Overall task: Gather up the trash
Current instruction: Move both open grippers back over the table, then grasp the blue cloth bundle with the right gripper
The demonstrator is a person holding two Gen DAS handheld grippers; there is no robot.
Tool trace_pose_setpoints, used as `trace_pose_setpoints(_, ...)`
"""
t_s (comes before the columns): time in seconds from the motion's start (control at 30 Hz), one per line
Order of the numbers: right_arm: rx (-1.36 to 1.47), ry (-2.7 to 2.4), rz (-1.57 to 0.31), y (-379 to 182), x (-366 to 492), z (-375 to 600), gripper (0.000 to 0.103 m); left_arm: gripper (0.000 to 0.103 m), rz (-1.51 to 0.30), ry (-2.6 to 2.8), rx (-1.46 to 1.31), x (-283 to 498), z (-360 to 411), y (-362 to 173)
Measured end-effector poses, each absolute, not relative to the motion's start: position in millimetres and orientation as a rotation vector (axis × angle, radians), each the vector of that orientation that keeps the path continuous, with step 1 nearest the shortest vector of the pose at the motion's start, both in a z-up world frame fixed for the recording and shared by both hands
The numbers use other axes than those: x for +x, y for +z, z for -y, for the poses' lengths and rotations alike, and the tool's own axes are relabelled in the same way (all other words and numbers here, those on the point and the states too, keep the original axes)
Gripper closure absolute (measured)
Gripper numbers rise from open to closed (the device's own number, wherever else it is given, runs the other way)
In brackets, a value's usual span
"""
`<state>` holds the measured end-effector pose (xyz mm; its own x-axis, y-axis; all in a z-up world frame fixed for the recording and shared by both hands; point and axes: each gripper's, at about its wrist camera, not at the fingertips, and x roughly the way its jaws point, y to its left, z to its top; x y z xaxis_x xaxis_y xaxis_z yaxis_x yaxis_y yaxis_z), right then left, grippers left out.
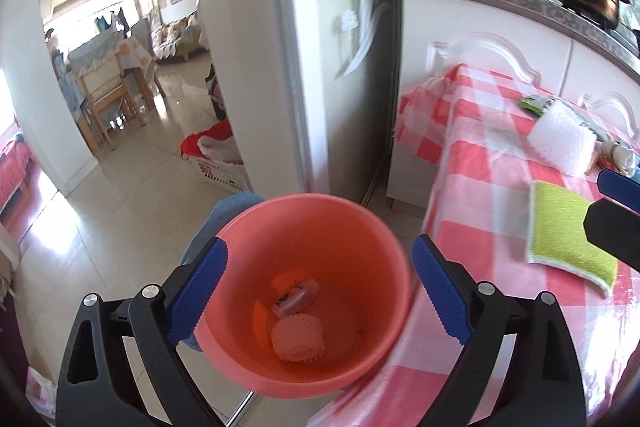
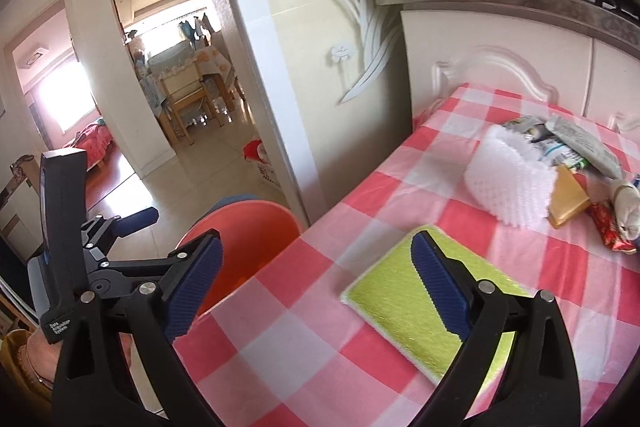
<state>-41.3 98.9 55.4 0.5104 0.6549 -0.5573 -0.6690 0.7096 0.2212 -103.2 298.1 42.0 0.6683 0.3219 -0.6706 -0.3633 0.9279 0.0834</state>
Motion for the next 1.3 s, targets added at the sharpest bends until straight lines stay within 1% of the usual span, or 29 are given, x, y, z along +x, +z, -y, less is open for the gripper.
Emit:
trace_pose_setpoints(0.27,0.002,0.707,-0.6,66.2,-36.1,-49.8,0.007,0.01,-0.757,0.301,-0.059,-102.8,-257.1,59.9)
trace_pose_setpoints(0.67,0.018,0.51,-0.508,79.4,-15.8,26.2,0.007,0.01,-0.807,0.189,-0.043,-91.1,-192.2,70.1)
trace_pose_setpoints(1.0,0.057,0.403,-0.484,81.6,4.0,73.2,0.006,0.01,-0.848,0.113,0.004,-81.3,-145.2,72.5)
trace_pose_setpoints(1.3,0.11,0.357,-0.525,70.4,25.5,111.7,0.006,0.01,-0.864,0.014,0.038,-75.7,-110.0,76.2)
